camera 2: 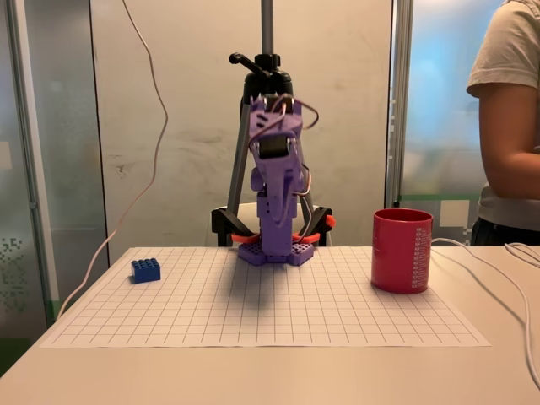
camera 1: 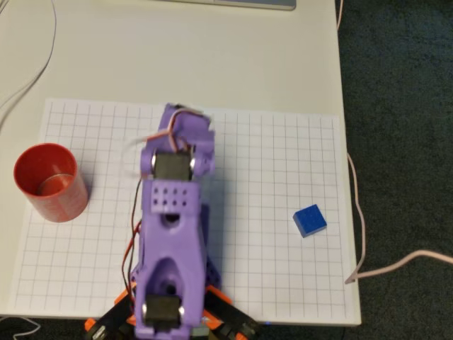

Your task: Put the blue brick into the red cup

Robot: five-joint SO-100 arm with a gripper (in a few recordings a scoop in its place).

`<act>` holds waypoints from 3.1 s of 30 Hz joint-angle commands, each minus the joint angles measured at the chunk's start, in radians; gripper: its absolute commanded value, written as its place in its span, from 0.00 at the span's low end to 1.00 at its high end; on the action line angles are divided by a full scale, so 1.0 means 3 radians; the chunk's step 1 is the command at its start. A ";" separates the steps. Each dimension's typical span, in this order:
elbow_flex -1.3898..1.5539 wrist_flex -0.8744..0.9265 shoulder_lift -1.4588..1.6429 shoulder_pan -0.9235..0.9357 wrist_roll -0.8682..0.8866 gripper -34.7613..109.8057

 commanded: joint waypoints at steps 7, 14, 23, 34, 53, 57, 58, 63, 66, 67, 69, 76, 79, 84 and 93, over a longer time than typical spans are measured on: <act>-0.2434 0.0839 -0.1539 0.0629 0.0430 0.24; -0.2495 0.0670 -0.2040 0.1416 0.0634 0.24; -0.1969 0.0256 -0.2388 0.2398 0.0465 0.24; -0.1058 -0.0235 -0.2557 0.3349 0.0087 0.24; -0.0926 -0.0302 -0.3099 0.3549 -0.0828 0.24; -0.0982 -0.0281 -0.3114 0.3554 -0.0818 0.24; -0.0987 -0.0266 -0.3114 0.3554 -0.0833 0.24; -0.1084 -0.0072 -0.3129 0.3543 -0.1064 0.42; -0.1227 0.0082 -0.3150 0.3543 -0.1120 0.48; -0.1243 0.0082 -0.3170 0.3543 -0.1130 0.48; -0.1227 0.0020 -0.3242 0.3543 -0.1130 0.49; -0.1094 -0.0297 -0.3595 0.3646 -0.1171 0.50; -0.1048 -0.0353 -0.3707 0.3702 -0.1171 0.51; -0.1028 -0.0603 -0.3922 0.3774 -0.1125 0.51; -0.0767 -0.0931 -0.4024 0.3768 -0.1140 0.49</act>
